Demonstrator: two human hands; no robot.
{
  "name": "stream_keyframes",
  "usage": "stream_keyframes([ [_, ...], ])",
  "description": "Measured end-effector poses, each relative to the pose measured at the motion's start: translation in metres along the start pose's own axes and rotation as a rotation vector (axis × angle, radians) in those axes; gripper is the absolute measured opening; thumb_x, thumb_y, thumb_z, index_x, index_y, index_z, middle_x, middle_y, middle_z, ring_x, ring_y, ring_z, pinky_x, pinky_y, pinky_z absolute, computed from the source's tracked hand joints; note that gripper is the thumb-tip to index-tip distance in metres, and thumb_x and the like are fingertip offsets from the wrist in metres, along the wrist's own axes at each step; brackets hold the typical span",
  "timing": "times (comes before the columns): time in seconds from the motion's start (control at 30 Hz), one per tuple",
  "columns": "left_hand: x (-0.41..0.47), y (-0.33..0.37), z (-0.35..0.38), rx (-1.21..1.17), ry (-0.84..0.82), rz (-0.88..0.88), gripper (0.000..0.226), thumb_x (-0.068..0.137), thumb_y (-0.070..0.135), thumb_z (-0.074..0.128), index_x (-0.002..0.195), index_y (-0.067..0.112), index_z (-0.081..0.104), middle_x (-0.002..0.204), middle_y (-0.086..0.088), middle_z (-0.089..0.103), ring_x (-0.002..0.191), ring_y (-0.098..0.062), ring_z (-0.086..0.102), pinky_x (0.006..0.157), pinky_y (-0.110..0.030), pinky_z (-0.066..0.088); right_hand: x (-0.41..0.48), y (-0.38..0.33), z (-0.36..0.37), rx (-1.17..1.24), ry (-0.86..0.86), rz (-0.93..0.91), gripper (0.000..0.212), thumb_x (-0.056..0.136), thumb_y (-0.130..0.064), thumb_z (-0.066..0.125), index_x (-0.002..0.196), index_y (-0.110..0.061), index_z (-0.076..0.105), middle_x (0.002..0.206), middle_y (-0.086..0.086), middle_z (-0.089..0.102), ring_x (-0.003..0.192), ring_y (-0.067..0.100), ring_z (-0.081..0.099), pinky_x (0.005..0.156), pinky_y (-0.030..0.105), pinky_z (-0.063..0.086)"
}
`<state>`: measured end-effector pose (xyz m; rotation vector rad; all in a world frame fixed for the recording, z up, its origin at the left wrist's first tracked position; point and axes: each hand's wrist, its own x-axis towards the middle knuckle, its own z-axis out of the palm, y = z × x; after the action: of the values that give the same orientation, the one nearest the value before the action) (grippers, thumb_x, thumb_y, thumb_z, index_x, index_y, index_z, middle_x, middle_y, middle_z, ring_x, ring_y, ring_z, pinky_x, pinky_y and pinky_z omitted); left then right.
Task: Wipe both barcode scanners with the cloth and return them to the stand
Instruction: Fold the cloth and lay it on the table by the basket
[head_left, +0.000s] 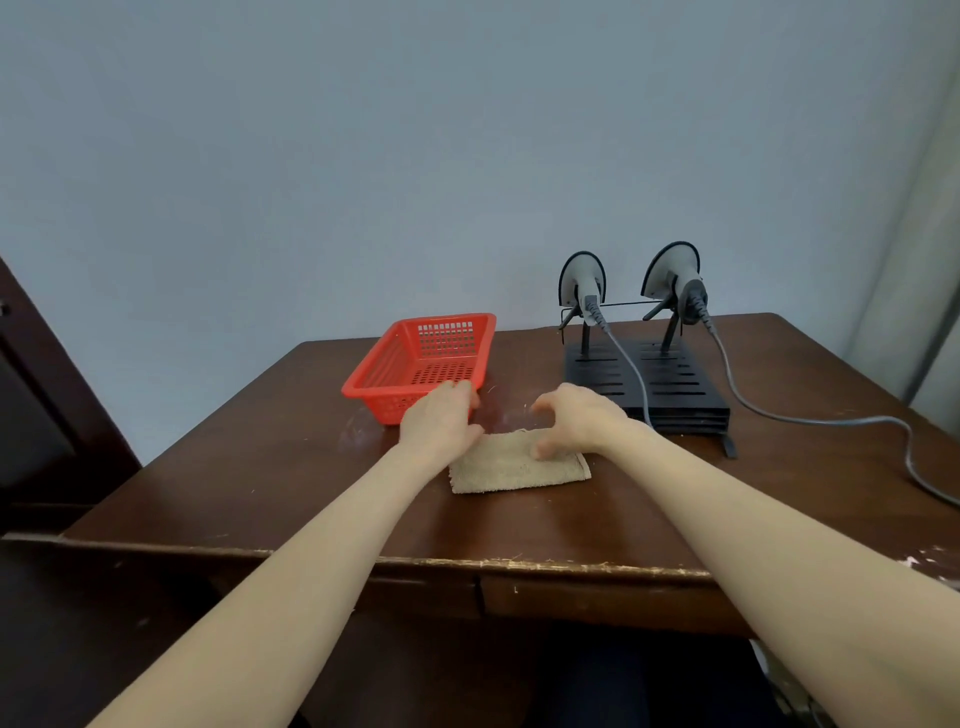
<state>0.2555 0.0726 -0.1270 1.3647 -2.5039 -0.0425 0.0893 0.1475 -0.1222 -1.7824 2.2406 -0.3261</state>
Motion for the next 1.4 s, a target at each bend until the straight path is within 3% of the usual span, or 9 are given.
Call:
stream_keyframes([
  [0.1,0.007,0.007,0.008,-0.147,-0.31,0.164,0.058,0.078,0.038,0.073,0.129,0.018,0.051,0.127,-0.001,0.056,0.115,-0.019,0.054,0.096,-0.034,0.045,0.005,-0.002,0.01,-0.07,-0.129,-0.054,0.079,0.072,-0.037,0.077,0.141,-0.027,0.039,0.141,0.0,0.045,0.126,0.022,0.046,0.097,0.038,0.045],
  [0.2,0.013,0.007,0.02,-0.088,-0.458,0.192,0.07,0.076,0.039,0.075,0.137,0.018,0.046,0.135,-0.003,0.051,0.122,-0.021,0.049,0.099,-0.03,0.04,0.009,-0.001,0.016,-0.055,-0.143,-0.027,0.069,0.074,-0.035,0.075,0.136,-0.024,0.047,0.13,0.001,0.056,0.115,0.021,0.054,0.088,0.035,0.049],
  [0.5,0.034,0.018,-0.009,-0.219,-0.258,0.141,0.021,0.08,0.029,0.072,0.093,0.013,0.067,0.087,-0.003,0.063,0.083,-0.02,0.057,0.063,-0.028,0.041,0.023,0.008,-0.015,0.416,0.042,-0.038,0.015,0.076,-0.025,0.073,0.072,-0.016,0.06,0.068,-0.002,0.058,0.069,0.016,0.056,0.056,0.025,0.041],
  [0.67,0.061,0.024,-0.049,-0.512,-0.131,-0.005,0.025,0.083,0.023,0.07,0.097,0.002,0.07,0.093,-0.011,0.07,0.088,-0.023,0.065,0.079,-0.033,0.049,0.036,-0.005,-0.039,1.04,0.318,0.041,0.033,0.077,-0.023,0.076,0.104,-0.011,0.06,0.102,0.007,0.066,0.089,0.018,0.061,0.072,0.029,0.05],
  [0.77,0.072,0.019,-0.063,-0.742,-0.086,-0.111,0.023,0.084,0.021,0.07,0.101,0.005,0.069,0.092,-0.009,0.072,0.084,-0.022,0.068,0.073,-0.034,0.055,0.042,-0.016,-0.051,1.315,0.134,0.146,0.057,0.077,-0.036,0.075,0.124,-0.013,0.052,0.116,0.004,0.059,0.102,0.018,0.059,0.073,0.03,0.054],
  [0.87,0.083,0.016,-0.069,-0.907,-0.067,-0.187,0.023,0.085,0.019,0.07,0.103,0.007,0.064,0.087,-0.004,0.069,0.075,-0.016,0.066,0.061,-0.027,0.052,0.057,-0.033,-0.057,1.411,-0.029,0.153,0.047,0.079,-0.042,0.072,0.116,-0.016,0.058,0.106,0.001,0.062,0.09,0.017,0.062,0.057,0.024,0.052],
  [1.03,0.105,-0.002,-0.071,-1.16,-0.047,-0.32,0.018,0.087,0.005,0.061,0.104,0.0,0.062,0.094,-0.017,0.068,0.074,-0.024,0.066,0.072,-0.035,0.055,0.104,-0.067,-0.051,1.409,0.165,0.159,0.005,0.086,-0.003,0.062,0.088,-0.007,0.061,0.068,0.007,0.061,0.041,0.006,0.05,0.035,0.017,0.038],
  [1.23,0.141,-0.046,-0.055,-1.09,0.028,-0.413,0.012,0.088,0.004,0.057,0.097,0.004,0.065,0.095,-0.014,0.069,0.08,-0.023,0.067,0.073,-0.035,0.057,0.158,-0.087,-0.033,1.102,0.232,0.189,0.039,0.081,-0.005,0.063,0.119,-0.012,0.059,0.095,0.014,0.069,0.072,0.026,0.067,0.07,0.037,0.056],
  [1.4,0.166,-0.071,-0.016,-0.97,0.017,-0.518,0.02,0.085,-0.008,0.054,0.099,0.002,0.064,0.099,-0.015,0.067,0.087,-0.026,0.064,0.079,-0.037,0.054,0.175,-0.082,-0.023,0.564,0.325,0.18,0.035,0.082,-0.012,0.053,0.116,-0.016,0.063,0.122,0.01,0.06,0.117,0.03,0.051,0.089,0.034,0.046],
])
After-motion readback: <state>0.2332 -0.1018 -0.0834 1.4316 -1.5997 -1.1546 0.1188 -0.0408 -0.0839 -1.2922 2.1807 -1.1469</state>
